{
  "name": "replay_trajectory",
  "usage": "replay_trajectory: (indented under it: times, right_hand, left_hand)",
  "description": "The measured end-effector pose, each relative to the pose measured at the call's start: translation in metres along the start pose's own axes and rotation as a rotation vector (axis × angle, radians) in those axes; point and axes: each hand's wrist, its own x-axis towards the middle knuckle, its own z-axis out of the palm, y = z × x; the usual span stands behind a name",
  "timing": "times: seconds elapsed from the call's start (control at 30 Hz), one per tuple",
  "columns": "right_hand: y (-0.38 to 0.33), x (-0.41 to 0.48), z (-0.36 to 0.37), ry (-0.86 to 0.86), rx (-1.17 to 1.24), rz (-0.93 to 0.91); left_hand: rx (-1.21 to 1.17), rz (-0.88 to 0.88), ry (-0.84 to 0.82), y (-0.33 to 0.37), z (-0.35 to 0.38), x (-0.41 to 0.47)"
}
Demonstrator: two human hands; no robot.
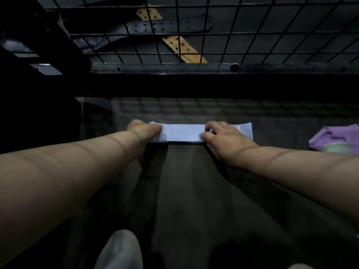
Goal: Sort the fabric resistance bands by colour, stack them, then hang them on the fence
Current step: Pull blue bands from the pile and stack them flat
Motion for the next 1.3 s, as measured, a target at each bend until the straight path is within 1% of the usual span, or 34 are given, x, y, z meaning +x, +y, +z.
replay_trajectory:
  times: [0.13,0.23,0.27,0.33,0.37,0.47,0.53,0.57,0.63,0.67,0.7,0.73,0.8,0.87,1.07,1.17,1.3]
  right_hand:
    - [0.0,-0.007,0.004,0.008,-0.039,0.008]
    - [0.001,-0.012,0.004,-0.036,-0.011,0.024]
    - [0.002,-0.014,0.003,-0.024,0.026,0.028]
    - [0.007,-0.017,0.001,0.077,0.131,0.067]
    - [0.009,-0.019,-0.001,0.148,0.186,0.123]
    - [0.022,-0.03,-0.009,0.354,0.336,0.375]
    - [0.032,-0.034,-0.015,0.429,0.393,0.568]
    - [0.038,-0.036,-0.018,0.433,0.431,0.683]
    - [0.05,-0.037,-0.02,0.382,0.564,0.905]
    - [0.055,-0.037,-0.019,0.336,0.644,0.977]
    - [0.059,-0.037,-0.017,0.295,0.716,1.011]
    - [0.061,-0.038,-0.014,0.274,0.768,1.01]
    - [0.063,-0.039,-0.009,0.295,0.798,0.957]
    - [0.062,-0.04,-0.007,0.321,0.783,0.917]
    - [0.064,-0.041,-0.006,0.317,0.74,0.879]
    - [0.069,-0.043,-0.005,0.33,0.746,0.856]
    - [0.075,-0.046,-0.004,0.349,0.821,0.831]
  left_hand:
    - [0.014,0.127,0.007,0.004,0.004,-0.008]
    - [-0.012,0.188,-0.013,0.007,0.01,-0.019]
    - [-0.037,0.204,-0.037,0.009,0.013,-0.023]
    - [-0.063,0.249,-0.074,0.015,0.021,-0.031]
    - [-0.062,0.267,-0.076,0.018,0.024,-0.035]
    - [-0.054,0.299,-0.093,0.029,0.042,-0.045]
    - [-0.032,0.309,-0.115,0.036,0.057,-0.052]
    - [-0.011,0.316,-0.128,0.039,0.066,-0.055]
    - [0.042,0.325,-0.148,0.045,0.082,-0.058]
    - [0.064,0.325,-0.164,0.049,0.091,-0.061]
    - [0.086,0.327,-0.175,0.053,0.098,-0.063]
    - [0.114,0.329,-0.187,0.056,0.106,-0.065]
    - [0.155,0.331,-0.198,0.063,0.118,-0.068]
    - [0.189,0.336,-0.206,0.066,0.13,-0.07]
    - [0.277,0.327,-0.21,0.072,0.157,-0.071]
    - [0.308,0.345,-0.243,0.079,0.161,-0.078]
    - [0.329,0.304,-0.296,0.088,0.157,-0.08]
